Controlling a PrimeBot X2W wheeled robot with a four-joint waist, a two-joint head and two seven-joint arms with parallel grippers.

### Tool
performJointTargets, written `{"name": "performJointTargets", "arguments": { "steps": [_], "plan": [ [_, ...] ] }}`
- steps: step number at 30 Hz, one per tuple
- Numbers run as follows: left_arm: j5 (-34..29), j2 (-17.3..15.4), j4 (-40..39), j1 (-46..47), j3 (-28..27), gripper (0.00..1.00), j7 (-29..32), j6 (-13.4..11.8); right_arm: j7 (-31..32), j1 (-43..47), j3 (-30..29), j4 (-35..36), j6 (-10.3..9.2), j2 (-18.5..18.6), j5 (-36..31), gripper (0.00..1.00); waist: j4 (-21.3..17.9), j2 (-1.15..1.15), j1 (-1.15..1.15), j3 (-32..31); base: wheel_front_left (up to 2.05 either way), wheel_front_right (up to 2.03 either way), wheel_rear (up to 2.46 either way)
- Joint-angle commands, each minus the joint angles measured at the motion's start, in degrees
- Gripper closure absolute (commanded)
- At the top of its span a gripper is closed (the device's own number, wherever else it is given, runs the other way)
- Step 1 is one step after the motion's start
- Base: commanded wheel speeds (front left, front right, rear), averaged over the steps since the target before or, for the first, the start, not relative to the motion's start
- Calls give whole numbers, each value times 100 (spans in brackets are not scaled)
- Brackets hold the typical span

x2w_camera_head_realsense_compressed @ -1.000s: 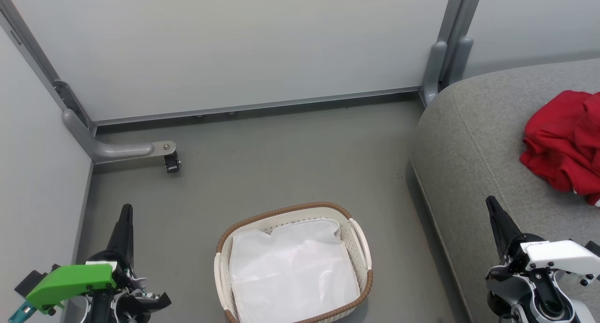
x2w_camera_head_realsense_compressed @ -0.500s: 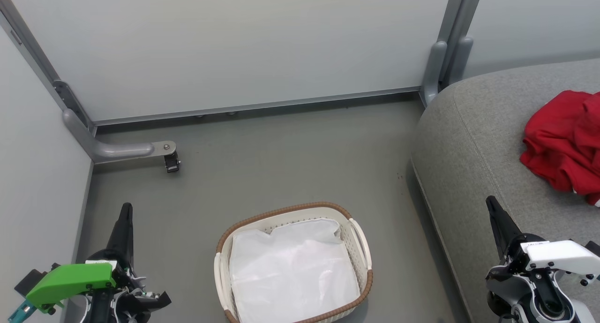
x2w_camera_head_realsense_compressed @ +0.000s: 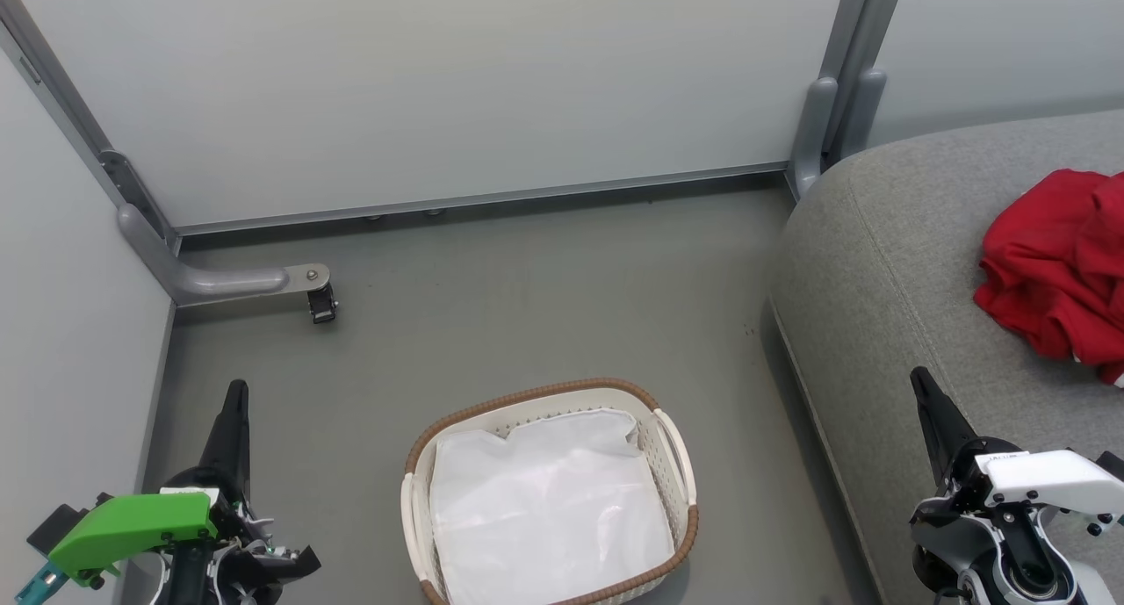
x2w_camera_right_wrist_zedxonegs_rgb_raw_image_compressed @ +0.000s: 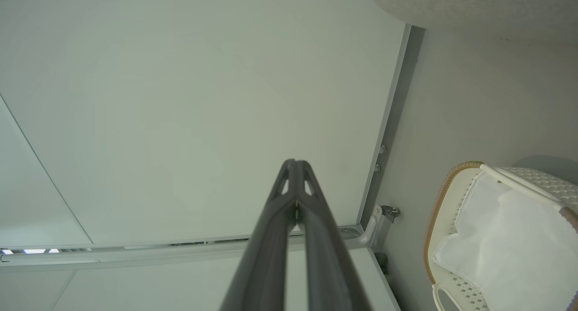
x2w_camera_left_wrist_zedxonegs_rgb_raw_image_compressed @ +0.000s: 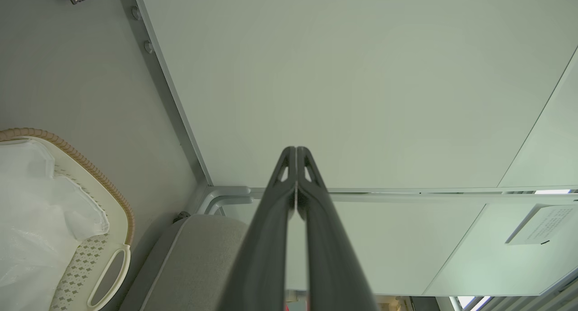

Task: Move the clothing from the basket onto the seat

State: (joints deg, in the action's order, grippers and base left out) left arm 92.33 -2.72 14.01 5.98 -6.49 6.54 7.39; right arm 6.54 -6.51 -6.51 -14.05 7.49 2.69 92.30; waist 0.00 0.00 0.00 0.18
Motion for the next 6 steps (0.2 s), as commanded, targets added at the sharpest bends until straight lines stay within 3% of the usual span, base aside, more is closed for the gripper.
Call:
{"name": "performJointTargets", "arguments": {
  "steps": [1, 6],
  "plan": [
    [16, -29, -8, 51, -13, 100, 20, 18, 18, 61, -14, 15, 0, 36, 22, 100, 0, 0, 0, 0, 0, 0, 0],
    [16, -29, -8, 51, -13, 100, 20, 18, 18, 61, -14, 15, 0, 36, 22, 100, 0, 0, 0, 0, 0, 0, 0]
  ]
}}
